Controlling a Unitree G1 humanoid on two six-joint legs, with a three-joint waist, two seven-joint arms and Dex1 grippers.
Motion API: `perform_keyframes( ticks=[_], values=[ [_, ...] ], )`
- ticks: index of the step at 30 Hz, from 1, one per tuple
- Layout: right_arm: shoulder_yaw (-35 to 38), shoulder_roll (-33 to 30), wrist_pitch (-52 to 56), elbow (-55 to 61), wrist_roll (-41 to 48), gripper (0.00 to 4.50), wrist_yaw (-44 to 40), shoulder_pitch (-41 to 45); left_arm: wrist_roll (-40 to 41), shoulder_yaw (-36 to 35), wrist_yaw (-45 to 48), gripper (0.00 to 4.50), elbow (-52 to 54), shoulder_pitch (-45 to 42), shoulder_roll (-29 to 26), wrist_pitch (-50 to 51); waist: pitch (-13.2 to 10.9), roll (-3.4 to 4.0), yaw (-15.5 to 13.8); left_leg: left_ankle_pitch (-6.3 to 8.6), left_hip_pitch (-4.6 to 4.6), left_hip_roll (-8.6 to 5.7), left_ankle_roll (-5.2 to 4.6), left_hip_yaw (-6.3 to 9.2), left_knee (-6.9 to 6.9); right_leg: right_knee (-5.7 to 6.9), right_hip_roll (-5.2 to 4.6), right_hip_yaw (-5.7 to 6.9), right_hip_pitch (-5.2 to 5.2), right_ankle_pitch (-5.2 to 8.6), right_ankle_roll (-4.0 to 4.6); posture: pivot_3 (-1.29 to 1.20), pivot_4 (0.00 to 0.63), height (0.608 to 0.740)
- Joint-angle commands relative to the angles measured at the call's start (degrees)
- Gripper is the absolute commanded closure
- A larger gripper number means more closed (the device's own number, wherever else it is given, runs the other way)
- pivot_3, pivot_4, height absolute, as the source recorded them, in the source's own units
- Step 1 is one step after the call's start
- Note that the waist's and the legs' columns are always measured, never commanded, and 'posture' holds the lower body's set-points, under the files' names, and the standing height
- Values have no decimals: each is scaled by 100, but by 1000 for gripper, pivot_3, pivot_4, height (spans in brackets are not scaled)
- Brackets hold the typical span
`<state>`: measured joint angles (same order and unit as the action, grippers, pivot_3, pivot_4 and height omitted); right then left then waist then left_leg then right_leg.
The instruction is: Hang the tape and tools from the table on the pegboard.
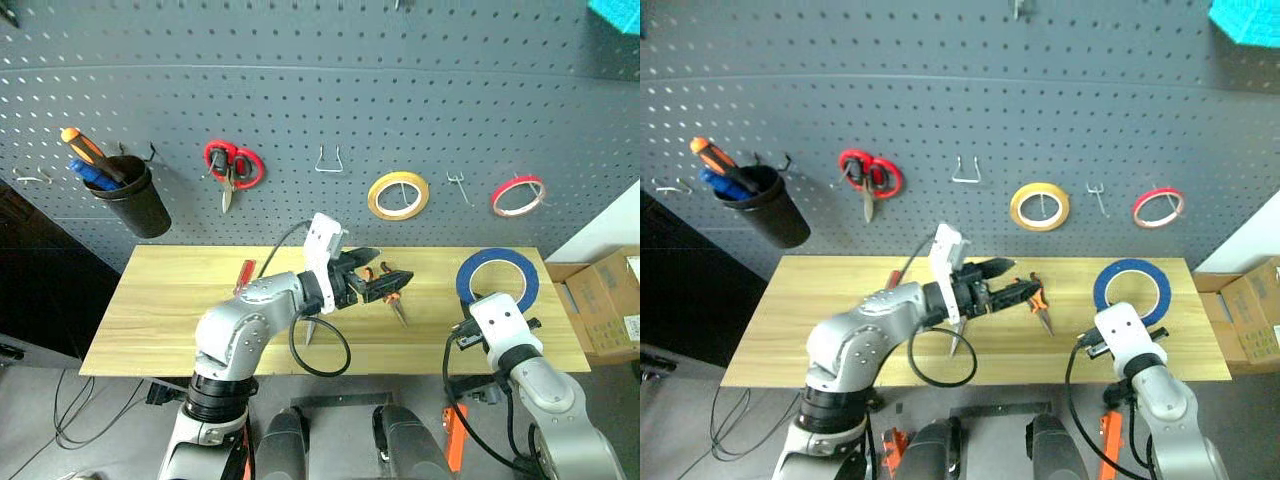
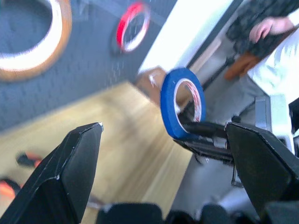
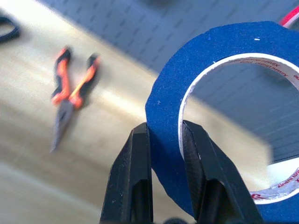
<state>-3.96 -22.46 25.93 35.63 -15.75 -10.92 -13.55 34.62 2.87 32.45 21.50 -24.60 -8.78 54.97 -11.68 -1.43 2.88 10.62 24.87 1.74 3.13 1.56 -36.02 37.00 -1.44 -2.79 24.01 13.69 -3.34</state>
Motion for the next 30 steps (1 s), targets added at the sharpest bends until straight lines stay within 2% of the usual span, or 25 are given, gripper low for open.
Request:
perform_keyframes(
  ticks=[1,5,9,13,19,30],
  values=[
    [-180,-170,-1095,-74,-499,3964,334,178,420,-228,-80,0,436,-102,-14,45,106,-11,24,-1,-1,0,-1,-2,-1,0,0,-1,0,-2,3,-62,67,740],
    [-115,-192,-1902,-941,-488,3964,511,1023,341,-251,-204,0,154,-295,16,-220,262,-31,37,-3,-19,0,-4,0,-4,1,5,-1,-22,-4,8,-50,44,740],
    [-78,-113,-2778,-2260,-194,3964,541,2000,55,-122,-356,0,-440,-586,243,-715,355,-47,46,-7,-75,0,-12,1,-6,-6,7,-1,-78,-12,25,-35,29,740],
    [47,-167,-3106,-3097,79,3964,353,2486,-59,-40,-345,0,-765,-787,346,-997,415,-47,26,-8,-88,-1,-13,0,-4,-7,8,-6,-92,-12,28,-28,20,740],
    [327,-257,-3327,-3947,649,3964,-40,2863,-252,86,-309,0,-1191,-979,443,-1355,445,-31,25,-8,-87,-2,-14,-12,2,-4,12,-26,-87,-28,2,-13,24,740],
    [357,-203,-3703,-4561,1224,3964,-763,3349,-349,159,-179,0,-1587,-1181,467,-1604,463,-21,57,-10,-108,-3,-17,-31,-3,7,33,-82,-86,-34,-1,-23,42,740]
  ],
)
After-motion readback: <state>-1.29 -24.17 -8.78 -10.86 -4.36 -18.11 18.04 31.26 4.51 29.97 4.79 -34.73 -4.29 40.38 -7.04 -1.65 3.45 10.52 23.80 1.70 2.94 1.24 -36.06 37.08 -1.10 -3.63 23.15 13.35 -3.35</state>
